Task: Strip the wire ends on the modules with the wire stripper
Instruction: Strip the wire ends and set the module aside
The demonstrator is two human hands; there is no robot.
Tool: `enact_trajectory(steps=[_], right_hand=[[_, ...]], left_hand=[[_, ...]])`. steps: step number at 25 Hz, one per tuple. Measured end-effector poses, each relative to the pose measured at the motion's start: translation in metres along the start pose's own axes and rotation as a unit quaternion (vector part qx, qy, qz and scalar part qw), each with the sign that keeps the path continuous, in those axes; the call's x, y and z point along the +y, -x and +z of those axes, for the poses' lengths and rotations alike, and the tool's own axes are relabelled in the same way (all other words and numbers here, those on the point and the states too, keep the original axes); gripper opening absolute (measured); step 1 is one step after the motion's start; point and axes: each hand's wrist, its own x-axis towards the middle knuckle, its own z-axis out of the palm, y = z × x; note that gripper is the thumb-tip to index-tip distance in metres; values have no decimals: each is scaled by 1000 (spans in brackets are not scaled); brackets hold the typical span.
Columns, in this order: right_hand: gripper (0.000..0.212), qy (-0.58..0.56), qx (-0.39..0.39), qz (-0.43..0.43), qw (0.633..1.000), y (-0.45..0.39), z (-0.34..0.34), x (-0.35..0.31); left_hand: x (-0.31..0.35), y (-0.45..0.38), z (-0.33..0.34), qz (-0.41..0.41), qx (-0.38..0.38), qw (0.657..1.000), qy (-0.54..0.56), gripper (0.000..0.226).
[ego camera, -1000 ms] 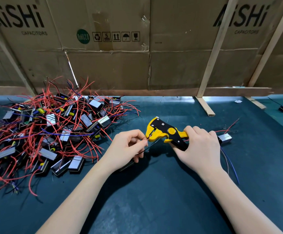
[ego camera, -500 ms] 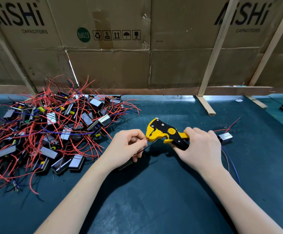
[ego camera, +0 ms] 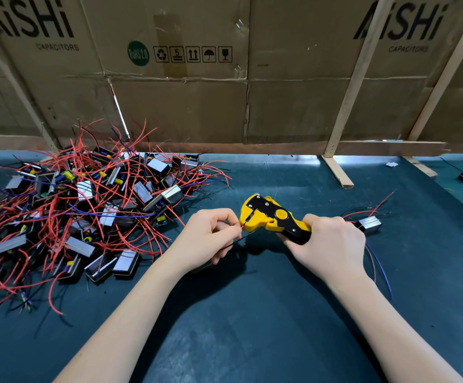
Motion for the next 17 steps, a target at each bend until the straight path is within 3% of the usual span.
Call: enact_trajectory(steps=[6, 12, 17], right_hand=[[57, -14, -20, 113, 993, -12, 1, 21], [55, -49, 34, 65, 996, -8, 1, 16], [55, -37, 5, 51, 998, -7, 1, 16]], left_hand=[[-3, 2, -1, -20, -8, 1000, -5, 24], [-2, 0, -3, -11, 14, 999, 31, 22], [3, -2, -4, -11, 58, 995, 75, 20]])
